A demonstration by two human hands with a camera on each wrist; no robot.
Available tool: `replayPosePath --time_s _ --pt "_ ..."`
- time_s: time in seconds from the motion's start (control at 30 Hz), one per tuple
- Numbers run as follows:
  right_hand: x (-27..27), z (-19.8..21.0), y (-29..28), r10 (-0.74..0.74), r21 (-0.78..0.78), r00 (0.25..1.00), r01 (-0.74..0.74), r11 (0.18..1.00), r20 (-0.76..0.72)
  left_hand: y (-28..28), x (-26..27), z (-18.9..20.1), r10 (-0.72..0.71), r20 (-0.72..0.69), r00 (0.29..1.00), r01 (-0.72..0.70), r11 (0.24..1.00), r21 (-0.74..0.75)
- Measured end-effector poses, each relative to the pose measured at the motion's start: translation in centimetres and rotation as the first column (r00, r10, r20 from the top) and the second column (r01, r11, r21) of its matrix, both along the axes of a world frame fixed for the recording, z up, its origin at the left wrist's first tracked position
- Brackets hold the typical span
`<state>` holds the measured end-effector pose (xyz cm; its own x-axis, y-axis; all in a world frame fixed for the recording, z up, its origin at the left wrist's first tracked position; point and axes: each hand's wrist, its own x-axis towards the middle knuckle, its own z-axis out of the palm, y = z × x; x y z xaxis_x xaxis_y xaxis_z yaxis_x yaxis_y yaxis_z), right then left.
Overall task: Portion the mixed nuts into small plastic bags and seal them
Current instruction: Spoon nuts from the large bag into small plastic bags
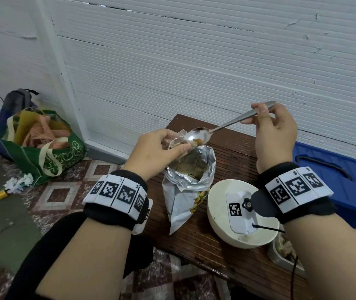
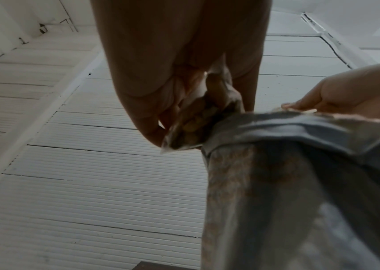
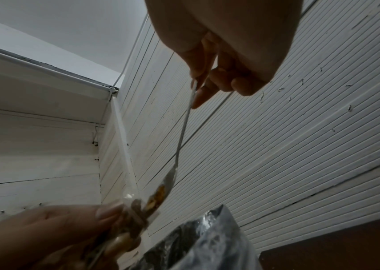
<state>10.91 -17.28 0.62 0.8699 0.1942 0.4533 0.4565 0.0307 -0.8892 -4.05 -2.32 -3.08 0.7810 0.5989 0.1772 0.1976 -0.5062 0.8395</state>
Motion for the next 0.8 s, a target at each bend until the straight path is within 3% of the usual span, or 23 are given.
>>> replayPosePath --time_s 0.2,0.43,0.57,0.67,0.8 --pt "0.4 -0.4 -0.8 -0.177 -0.063 0.984 0.174 0.983 -0.031 0.2 -0.4 0.4 -0.021 0.016 1.0 0.021 1.0 -0.008" --pt "-1.6 -2.2 -0.4 -0.06 -0.381 0.992 0.098 0.919 0.108 -0.2 -0.3 0.8 -0.034 0.162 0.986 0.042 0.998 -0.043" --pt "-2.8 -4.1 0.1 0.023 -0.496 0.995 0.031 0.868 0.101 -0.8 -0.1 1.1 -0.048 0.264 0.963 0.071 0.994 -0.077" --pt "-3.2 -4.6 -0.2 0.038 -0.52 0.998 -0.012 0.854 0.04 -1.6 0.0 1.6 -0.068 0.335 0.94 0.113 0.987 -0.117" --pt "-3.1 -3.6 -1.8 0.043 -0.426 0.999 -0.051 0.903 -0.03 -3.0 0.3 2.5 -0.104 0.386 0.917 0.159 0.981 -0.111"
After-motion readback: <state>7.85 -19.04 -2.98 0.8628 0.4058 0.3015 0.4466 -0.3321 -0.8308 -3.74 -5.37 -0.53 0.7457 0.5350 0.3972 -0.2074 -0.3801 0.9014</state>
